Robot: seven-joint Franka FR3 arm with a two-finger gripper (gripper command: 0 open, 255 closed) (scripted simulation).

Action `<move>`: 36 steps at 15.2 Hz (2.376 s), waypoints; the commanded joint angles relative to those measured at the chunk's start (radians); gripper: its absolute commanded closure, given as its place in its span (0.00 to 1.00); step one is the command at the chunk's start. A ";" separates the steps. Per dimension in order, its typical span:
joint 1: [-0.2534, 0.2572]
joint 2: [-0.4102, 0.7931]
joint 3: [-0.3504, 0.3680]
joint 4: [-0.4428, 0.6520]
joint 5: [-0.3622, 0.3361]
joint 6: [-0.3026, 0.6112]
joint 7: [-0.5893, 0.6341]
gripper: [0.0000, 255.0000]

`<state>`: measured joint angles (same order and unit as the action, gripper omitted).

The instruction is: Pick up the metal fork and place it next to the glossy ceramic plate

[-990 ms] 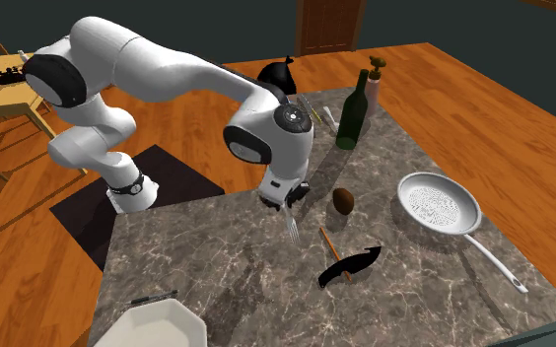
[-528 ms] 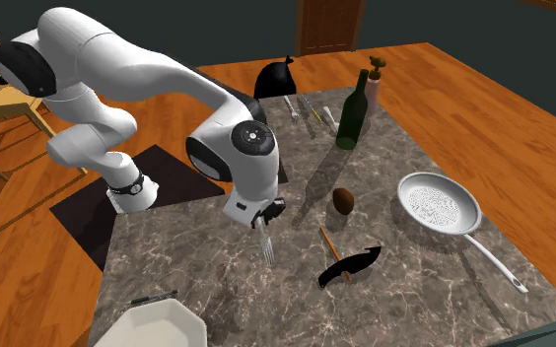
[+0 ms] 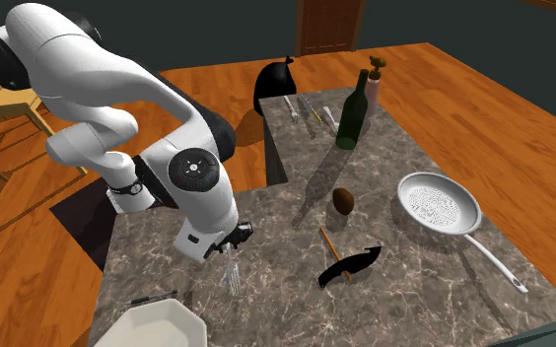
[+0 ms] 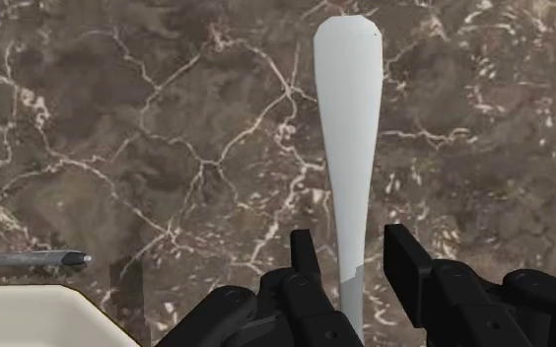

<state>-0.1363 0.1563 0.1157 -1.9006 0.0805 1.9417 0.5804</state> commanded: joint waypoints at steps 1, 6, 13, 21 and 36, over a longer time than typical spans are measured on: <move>-0.028 -0.013 -0.021 -0.017 -0.001 0.000 -0.049 1.00; -0.027 0.012 -0.021 -0.054 -0.001 0.061 -0.053 1.00; -0.025 0.054 -0.021 -0.097 -0.002 0.147 -0.057 1.00; -0.024 0.087 -0.021 -0.119 -0.003 0.202 -0.060 1.00; -0.030 0.041 -0.024 -0.045 -0.004 0.082 -0.060 0.00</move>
<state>-0.1665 0.2047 0.0916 -1.9561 0.0768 2.0422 0.5193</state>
